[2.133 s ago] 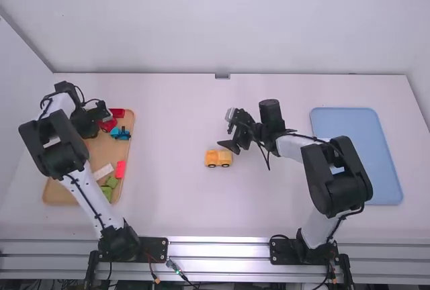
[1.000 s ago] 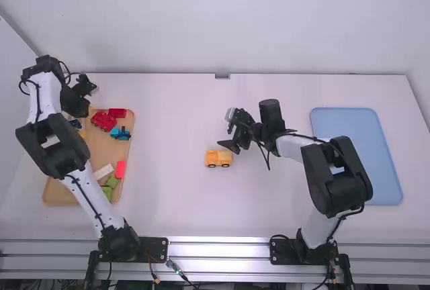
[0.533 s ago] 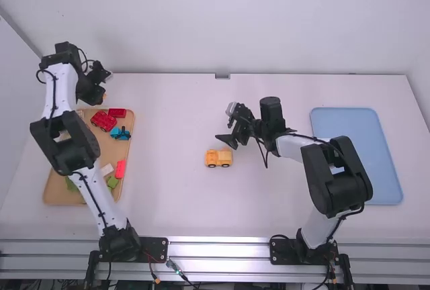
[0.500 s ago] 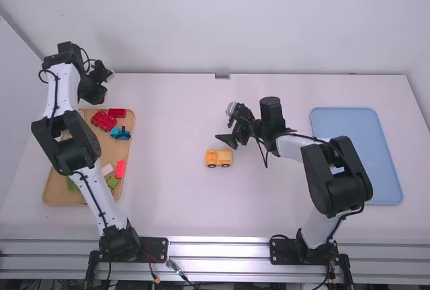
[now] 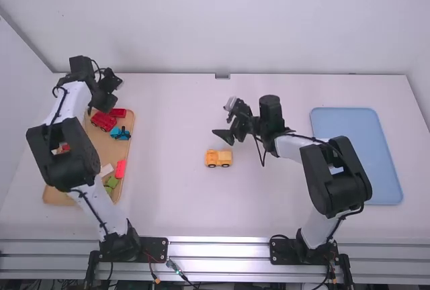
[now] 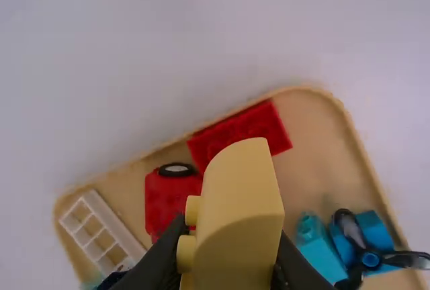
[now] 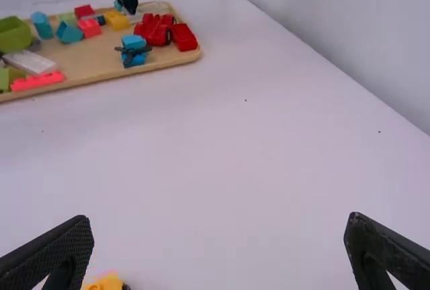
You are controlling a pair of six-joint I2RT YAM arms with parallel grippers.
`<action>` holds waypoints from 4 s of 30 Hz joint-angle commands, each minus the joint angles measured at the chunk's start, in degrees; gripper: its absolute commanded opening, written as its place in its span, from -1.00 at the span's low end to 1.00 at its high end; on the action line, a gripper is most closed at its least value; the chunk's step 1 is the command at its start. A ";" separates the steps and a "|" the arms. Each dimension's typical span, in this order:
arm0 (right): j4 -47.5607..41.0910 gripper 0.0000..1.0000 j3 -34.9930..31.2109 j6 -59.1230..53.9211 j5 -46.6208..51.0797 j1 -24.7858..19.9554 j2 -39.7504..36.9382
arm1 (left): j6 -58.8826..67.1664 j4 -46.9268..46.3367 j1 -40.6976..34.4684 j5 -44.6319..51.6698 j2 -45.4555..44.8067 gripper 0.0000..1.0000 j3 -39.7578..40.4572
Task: Assemble lego blocks to make yellow taxi
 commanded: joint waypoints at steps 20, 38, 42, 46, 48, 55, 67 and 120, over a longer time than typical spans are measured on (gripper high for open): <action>12.26 0.95 0.33 38.05 -6.75 -2.14 -0.61 | 12.07 23.47 -34.14 -7.30 -28.61 -0.96 -33.18; 11.78 0.68 0.33 44.41 -8.07 -3.45 -0.61 | 9.60 35.47 -42.66 -6.60 -28.61 -0.96 -37.94; 12.31 0.56 0.33 44.37 -9.25 -3.43 -0.61 | 9.49 35.45 -43.58 -4.28 -28.61 -0.95 -37.94; 13.57 0.45 0.33 44.39 -12.20 -3.37 -0.61 | 9.46 35.67 -43.60 1.62 -28.61 -0.96 -37.94; 13.60 0.44 0.33 44.44 -12.33 -3.34 -0.61 | 9.49 35.69 -43.60 2.40 -28.61 -0.96 -37.94; 13.51 0.41 0.33 45.94 -12.20 -3.41 -0.61 | 9.44 36.79 -43.60 5.09 -28.61 -0.96 -37.94; 13.53 0.32 0.33 48.02 -12.17 -3.23 -0.61 | 9.18 37.62 -43.60 8.74 -28.61 -0.95 -37.97; 13.31 -0.20 0.33 49.51 -4.79 0.50 -0.61 | 7.96 40.24 -43.93 9.55 -25.24 -0.96 -37.97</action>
